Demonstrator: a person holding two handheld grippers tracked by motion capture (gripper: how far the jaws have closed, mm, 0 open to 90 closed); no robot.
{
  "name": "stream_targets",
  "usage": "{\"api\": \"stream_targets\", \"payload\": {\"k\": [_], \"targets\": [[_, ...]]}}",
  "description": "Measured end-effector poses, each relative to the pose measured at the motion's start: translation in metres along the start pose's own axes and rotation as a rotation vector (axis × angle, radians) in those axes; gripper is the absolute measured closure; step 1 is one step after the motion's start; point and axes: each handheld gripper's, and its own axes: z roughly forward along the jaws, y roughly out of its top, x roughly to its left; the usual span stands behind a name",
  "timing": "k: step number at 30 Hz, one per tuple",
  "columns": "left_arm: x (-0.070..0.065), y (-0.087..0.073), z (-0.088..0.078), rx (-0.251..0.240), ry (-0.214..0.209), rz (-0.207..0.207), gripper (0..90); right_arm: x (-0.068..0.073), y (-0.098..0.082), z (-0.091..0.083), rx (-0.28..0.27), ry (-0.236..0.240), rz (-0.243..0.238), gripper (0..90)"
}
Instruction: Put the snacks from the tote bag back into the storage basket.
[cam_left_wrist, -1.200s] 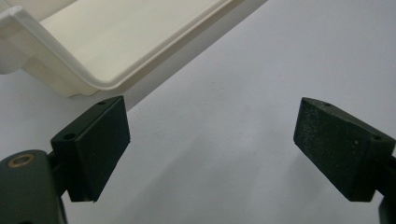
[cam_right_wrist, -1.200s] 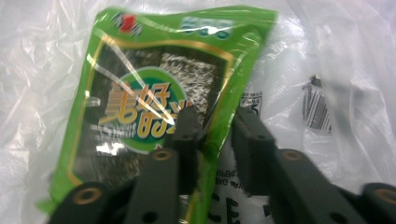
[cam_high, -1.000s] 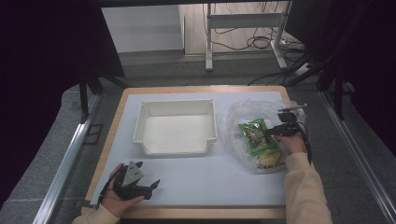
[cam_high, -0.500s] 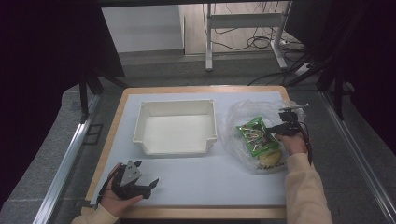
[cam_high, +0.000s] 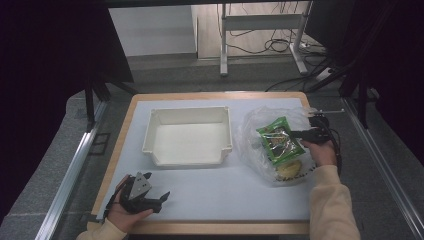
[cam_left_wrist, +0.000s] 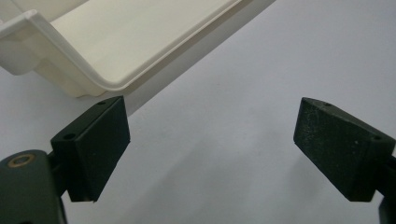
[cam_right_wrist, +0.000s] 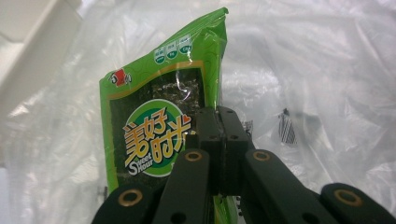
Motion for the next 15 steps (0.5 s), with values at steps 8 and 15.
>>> {"api": "stream_targets", "payload": {"k": [8,15], "targets": [[0.0,0.0,0.001,0.004,0.001,0.001,10.9,0.002,0.002,-0.017,-0.064,0.049,-0.001,90.0],[0.0,0.0,0.0,0.003,0.002,0.001,10.9,0.008,0.003,-0.025,-0.102,0.082,-0.006,90.0]]}}
